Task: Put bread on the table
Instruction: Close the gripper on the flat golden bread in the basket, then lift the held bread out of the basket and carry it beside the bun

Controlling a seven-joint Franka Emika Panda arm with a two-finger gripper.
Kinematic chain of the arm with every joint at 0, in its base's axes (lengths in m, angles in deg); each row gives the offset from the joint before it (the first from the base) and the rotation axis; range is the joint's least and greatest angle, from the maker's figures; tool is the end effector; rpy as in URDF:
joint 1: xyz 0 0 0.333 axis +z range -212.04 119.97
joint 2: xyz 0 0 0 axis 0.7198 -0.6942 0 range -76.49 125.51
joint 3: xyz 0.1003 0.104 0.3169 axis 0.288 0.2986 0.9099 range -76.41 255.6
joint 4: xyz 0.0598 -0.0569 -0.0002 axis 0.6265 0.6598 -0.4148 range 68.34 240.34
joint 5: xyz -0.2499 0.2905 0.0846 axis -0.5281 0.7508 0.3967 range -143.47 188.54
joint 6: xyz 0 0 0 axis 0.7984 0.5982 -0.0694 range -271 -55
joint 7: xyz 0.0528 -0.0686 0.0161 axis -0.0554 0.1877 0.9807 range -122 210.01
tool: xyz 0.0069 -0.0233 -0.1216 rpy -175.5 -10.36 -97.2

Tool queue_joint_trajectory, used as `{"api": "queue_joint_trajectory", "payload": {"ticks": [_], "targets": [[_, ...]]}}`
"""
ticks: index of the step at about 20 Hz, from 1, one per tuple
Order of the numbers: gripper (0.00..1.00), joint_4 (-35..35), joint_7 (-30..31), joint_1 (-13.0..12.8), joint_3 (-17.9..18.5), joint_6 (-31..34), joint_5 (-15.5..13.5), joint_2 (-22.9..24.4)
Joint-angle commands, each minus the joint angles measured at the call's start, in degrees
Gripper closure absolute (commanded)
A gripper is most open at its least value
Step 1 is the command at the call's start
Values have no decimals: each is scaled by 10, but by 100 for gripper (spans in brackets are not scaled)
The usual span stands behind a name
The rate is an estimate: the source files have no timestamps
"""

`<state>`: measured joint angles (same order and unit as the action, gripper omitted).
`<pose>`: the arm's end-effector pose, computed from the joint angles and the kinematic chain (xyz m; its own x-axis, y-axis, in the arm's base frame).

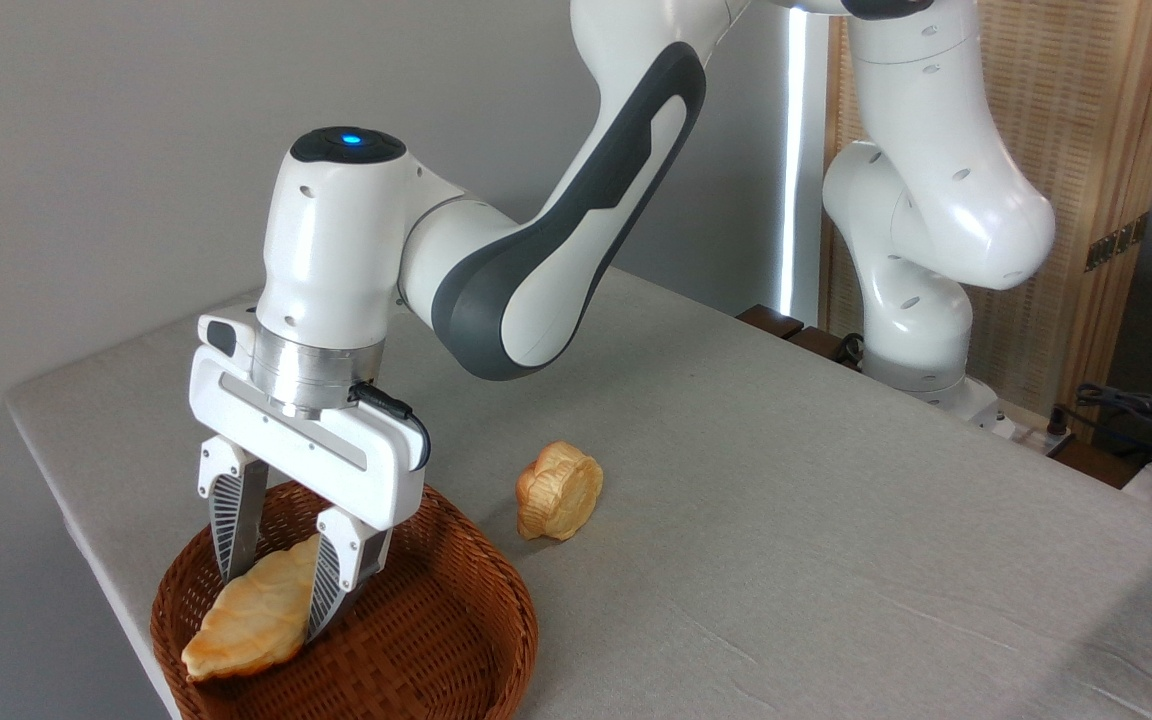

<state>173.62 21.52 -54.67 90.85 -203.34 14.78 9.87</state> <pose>0.6569 -0.0850 0.4247 0.8297 -0.3866 0.4027 -0.4012 -0.9146 -0.0515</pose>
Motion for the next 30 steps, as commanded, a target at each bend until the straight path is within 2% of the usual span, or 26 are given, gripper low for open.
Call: {"api": "queue_joint_trajectory", "payload": {"ticks": [1, 9, 11, 16, 21, 26, 30], "targets": [[61, -2, -11, -1, 2, 6, 4, 2], [59, -3, -8, -1, 3, 6, 3, 13], [55, -3, -5, 1, 4, 8, 3, 36], [56, -2, -7, 1, 5, 54, 4, 90], [56, -2, -16, 0, 3, 146, 4, 137], [55, 0, -67, -3, 1, 293, 4, 181], [55, 14, -100, -24, 1, 373, 4, 211]]}}
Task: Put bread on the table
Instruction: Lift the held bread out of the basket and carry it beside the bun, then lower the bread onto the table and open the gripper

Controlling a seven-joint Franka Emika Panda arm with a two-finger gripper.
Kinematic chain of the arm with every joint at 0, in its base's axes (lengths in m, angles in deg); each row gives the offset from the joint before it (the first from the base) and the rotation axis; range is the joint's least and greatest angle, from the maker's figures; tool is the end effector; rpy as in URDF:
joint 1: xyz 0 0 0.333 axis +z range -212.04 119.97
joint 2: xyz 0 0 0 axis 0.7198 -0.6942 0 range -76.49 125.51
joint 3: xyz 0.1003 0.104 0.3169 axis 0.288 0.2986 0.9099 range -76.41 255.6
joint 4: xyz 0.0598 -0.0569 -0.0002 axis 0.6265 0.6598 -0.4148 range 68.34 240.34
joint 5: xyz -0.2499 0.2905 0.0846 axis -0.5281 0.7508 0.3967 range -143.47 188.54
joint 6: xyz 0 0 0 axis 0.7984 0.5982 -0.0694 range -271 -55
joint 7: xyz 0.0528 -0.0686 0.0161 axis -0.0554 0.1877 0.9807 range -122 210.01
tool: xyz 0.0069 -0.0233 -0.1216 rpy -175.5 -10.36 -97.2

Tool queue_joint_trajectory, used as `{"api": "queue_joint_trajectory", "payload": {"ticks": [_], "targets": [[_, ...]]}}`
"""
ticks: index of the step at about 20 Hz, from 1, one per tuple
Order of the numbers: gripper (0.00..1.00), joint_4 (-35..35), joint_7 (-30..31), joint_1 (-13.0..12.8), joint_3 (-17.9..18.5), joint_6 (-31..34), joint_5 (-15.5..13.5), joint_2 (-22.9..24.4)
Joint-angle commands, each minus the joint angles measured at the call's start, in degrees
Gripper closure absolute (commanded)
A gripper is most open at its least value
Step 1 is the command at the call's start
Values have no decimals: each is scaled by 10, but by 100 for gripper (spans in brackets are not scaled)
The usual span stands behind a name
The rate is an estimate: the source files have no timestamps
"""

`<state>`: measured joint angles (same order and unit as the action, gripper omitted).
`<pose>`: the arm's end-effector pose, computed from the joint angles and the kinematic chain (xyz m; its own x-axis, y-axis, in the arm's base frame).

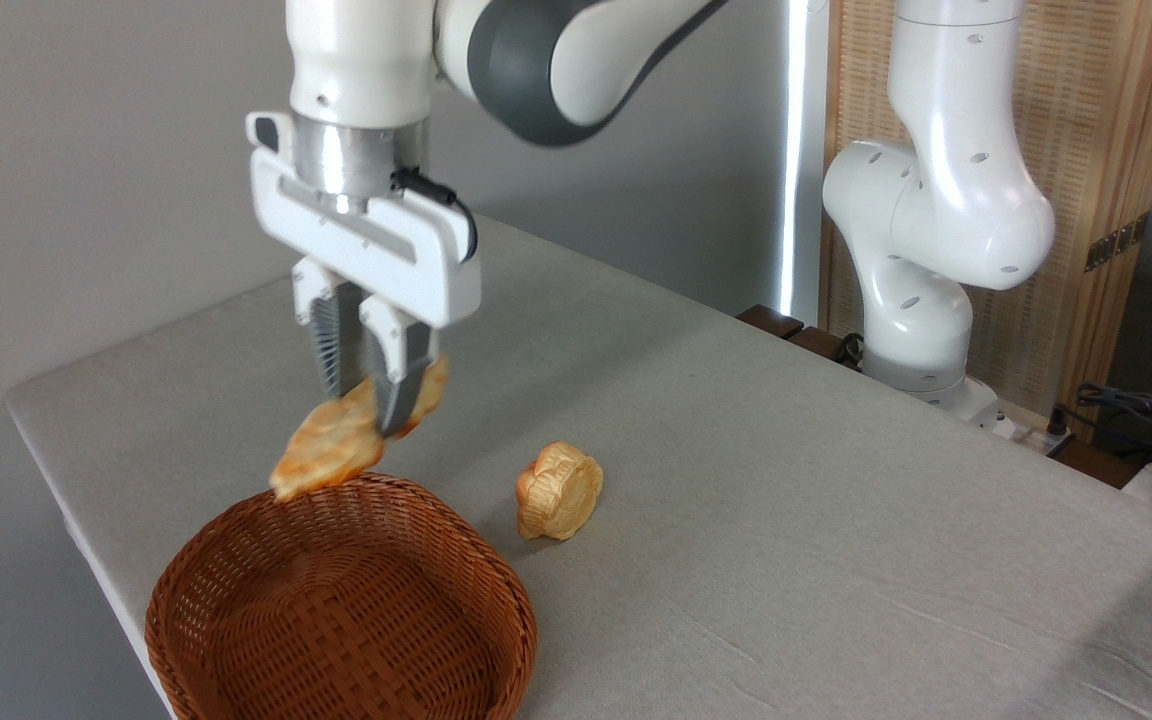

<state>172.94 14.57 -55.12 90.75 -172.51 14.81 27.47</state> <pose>0.5595 -0.0874 0.5566 0.8039 -0.5506 0.2248 -0.5693 -0.8218 0.0228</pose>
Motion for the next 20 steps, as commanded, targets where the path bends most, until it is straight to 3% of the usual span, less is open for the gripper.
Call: {"api": "queue_joint_trajectory", "payload": {"ticks": [1, 5, 10, 13, 15, 16, 20], "targets": [[55, 32, -38, -28, 3, 80, 3, 46], [43, 64, -41, -41, 3, 102, 3, 70], [42, 87, -42, -53, 3, 110, 4, 69], [20, 94, -42, -53, 3, 109, 4, 64], [12, 99, -42, -55, 3, 109, 6, 60], [2, 100, -41, -59, 3, 109, 18, 55], [0, 99, -41, -70, 3, 108, 34, 35]]}}
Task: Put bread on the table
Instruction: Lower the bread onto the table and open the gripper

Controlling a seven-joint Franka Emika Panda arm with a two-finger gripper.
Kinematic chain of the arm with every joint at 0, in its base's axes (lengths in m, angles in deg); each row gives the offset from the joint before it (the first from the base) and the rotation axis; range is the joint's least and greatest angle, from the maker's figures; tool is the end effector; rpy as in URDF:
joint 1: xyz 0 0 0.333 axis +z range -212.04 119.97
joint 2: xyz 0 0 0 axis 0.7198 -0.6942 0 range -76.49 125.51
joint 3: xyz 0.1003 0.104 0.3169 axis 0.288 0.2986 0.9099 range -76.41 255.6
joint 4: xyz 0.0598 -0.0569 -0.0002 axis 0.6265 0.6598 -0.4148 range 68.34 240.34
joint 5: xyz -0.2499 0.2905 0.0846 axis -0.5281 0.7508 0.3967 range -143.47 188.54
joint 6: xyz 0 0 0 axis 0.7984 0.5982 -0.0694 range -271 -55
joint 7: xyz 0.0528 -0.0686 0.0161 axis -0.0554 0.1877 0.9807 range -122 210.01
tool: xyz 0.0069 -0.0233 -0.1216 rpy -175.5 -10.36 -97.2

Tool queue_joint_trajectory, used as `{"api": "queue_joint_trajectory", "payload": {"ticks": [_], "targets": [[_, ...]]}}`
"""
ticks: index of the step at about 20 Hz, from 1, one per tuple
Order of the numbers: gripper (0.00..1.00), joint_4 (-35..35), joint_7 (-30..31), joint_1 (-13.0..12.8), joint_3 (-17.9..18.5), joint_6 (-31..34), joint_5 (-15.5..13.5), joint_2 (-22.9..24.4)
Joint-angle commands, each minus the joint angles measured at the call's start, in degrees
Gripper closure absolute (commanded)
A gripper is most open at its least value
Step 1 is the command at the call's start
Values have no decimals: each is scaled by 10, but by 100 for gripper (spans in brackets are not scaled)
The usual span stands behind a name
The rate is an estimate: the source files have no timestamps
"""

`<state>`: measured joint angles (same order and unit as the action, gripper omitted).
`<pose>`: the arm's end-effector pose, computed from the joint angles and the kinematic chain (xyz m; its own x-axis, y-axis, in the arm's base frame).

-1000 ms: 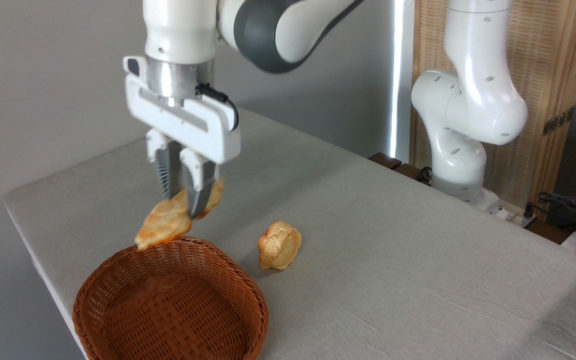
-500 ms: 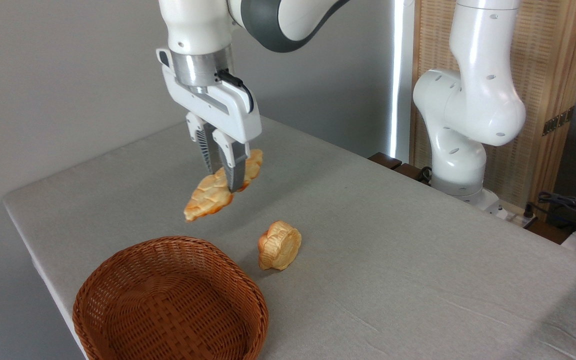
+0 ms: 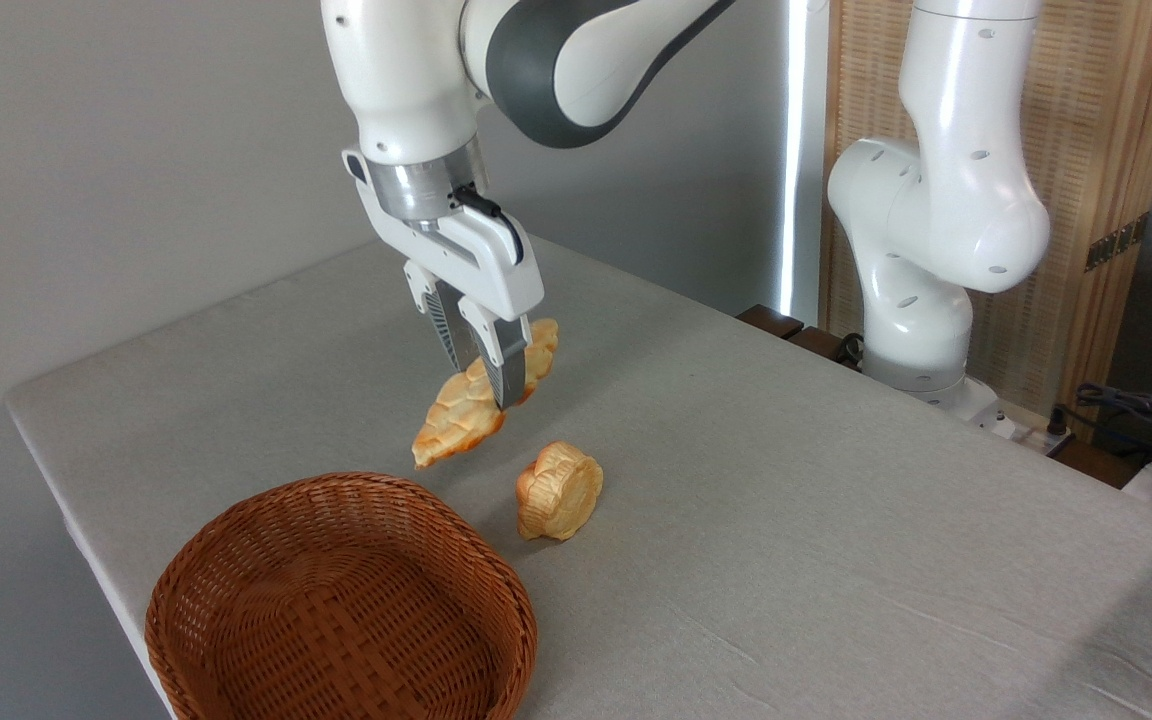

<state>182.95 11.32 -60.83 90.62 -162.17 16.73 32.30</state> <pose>0.4839 -0.1280 0.4998 0.7109 -0.7031 -0.0171 -0.6960 -0.7069 0.1261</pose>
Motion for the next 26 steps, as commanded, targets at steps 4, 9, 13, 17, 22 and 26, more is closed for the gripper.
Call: {"api": "queue_joint_trajectory", "payload": {"ticks": [4, 9, 13, 17, 22, 26], "targets": [[0, -2, -8, -13, 5, 1, 15, -15], [0, -6, -8, -12, 6, 1, 16, -15], [0, -7, -8, -12, 5, -1, 26, -15], [0, -11, -8, -12, 5, -5, 26, -14], [0, -50, -8, -5, 13, -53, 26, -13], [0, -57, -9, -1, 44, -111, 27, -14]]}}
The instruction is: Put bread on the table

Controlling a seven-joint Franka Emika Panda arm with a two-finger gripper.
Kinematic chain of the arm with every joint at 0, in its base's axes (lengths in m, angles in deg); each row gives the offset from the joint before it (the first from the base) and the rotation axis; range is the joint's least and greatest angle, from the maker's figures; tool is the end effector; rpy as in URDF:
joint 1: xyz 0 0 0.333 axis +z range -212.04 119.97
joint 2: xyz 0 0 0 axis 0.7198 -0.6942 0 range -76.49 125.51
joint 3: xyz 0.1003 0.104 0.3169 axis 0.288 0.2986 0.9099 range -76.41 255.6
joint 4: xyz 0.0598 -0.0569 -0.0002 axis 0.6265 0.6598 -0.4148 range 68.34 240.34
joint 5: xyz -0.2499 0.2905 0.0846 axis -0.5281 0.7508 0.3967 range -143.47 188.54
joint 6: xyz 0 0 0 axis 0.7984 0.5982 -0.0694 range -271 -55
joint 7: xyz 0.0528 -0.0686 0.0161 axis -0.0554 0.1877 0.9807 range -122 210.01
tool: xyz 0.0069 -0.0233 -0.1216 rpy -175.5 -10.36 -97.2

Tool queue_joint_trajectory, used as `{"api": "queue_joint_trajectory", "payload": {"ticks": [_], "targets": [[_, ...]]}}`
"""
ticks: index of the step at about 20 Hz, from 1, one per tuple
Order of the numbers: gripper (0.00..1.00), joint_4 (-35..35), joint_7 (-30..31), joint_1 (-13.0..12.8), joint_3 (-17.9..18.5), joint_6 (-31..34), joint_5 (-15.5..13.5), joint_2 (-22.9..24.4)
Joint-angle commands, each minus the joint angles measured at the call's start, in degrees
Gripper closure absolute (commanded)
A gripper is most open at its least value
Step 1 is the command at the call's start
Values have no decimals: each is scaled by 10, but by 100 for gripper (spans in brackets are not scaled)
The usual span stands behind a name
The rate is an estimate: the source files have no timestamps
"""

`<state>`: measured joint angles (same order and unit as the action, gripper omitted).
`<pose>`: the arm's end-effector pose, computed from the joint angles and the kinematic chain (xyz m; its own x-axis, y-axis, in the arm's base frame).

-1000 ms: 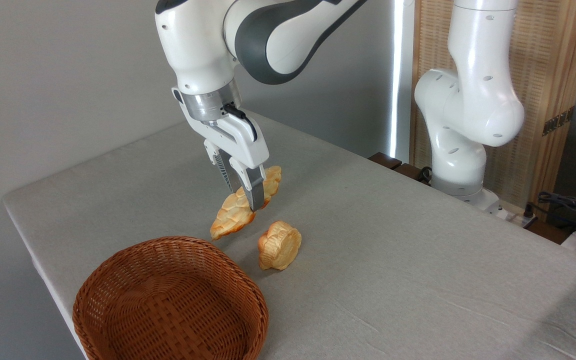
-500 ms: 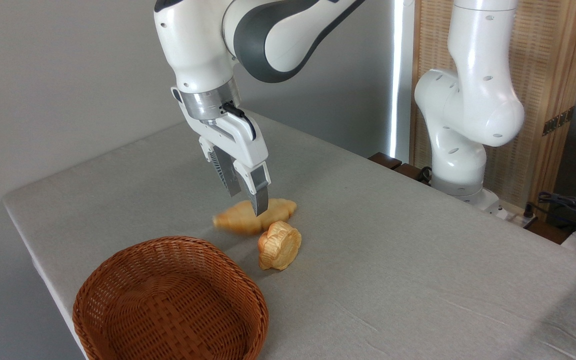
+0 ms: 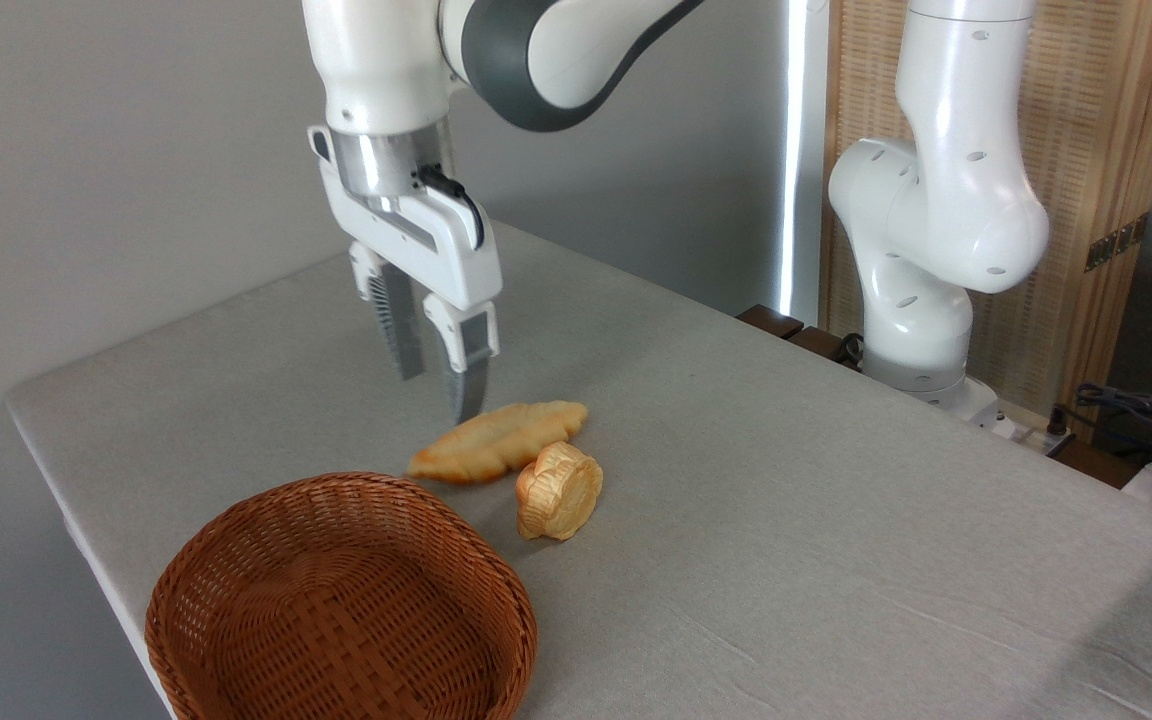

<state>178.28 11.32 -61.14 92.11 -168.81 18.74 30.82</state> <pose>0.5196 -0.1205 0.5353 0.7157 -0.6894 0.1117 -0.6945 -0.7195 0.0089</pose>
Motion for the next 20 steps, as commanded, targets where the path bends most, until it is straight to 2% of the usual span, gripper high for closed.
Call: {"api": "queue_joint_trajectory", "payload": {"ticks": [1, 5, 9, 20], "targets": [[0, -10, -10, 3, 35, -58, 7, 1], [0, -32, -26, 3, 49, -56, 7, -8], [0, -64, -38, 3, 49, -44, 6, -40], [0, -67, -34, 3, 57, -39, 6, -40]]}}
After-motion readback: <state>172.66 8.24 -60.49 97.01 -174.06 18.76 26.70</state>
